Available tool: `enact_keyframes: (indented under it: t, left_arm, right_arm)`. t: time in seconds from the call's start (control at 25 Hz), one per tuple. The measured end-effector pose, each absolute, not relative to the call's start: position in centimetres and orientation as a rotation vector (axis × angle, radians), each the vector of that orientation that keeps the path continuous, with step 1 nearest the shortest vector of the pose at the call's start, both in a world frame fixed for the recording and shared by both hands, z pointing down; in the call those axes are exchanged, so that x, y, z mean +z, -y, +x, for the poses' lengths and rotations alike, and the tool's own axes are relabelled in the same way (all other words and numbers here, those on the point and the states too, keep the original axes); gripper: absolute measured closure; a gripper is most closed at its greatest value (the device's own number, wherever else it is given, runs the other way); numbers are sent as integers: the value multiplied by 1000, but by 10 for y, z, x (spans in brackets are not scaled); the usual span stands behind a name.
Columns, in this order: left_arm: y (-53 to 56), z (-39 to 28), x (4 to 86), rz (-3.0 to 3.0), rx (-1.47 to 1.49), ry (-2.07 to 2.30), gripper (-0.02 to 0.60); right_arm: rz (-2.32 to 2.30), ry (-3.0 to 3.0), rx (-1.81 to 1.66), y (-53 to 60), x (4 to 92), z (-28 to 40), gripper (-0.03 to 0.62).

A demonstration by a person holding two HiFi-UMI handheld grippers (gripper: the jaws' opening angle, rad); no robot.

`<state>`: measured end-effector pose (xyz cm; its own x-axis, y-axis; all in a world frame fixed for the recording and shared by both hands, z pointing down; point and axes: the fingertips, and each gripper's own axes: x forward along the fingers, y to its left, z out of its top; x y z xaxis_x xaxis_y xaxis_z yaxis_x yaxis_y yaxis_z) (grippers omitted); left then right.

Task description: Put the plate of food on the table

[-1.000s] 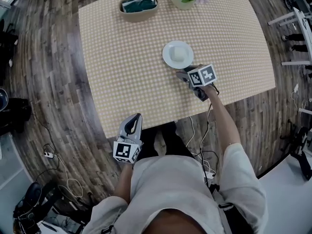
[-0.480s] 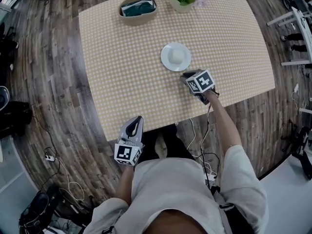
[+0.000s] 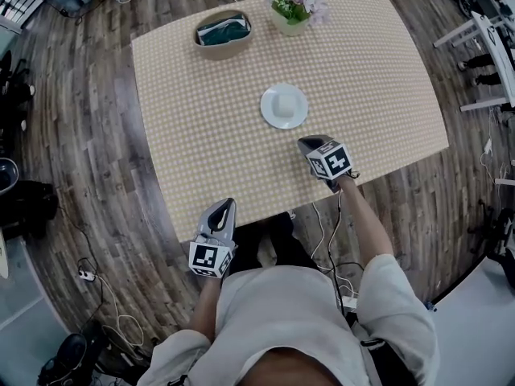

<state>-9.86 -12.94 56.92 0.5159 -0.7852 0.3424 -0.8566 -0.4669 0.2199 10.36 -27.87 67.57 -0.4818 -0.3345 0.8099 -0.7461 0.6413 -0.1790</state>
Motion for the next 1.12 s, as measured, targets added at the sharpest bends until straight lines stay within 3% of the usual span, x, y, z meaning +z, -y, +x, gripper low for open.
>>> enact_keyframes:
  t: [0.52, 1.12]
  left_arm:
    - [134, -74, 535, 2592, 266, 1127, 572]
    - [84, -63, 504, 2723, 243, 936, 572]
  right_arm:
    - [1181, 2280, 644, 186, 564, 91, 597]
    - [1476, 2366, 572, 54, 498, 28, 597]
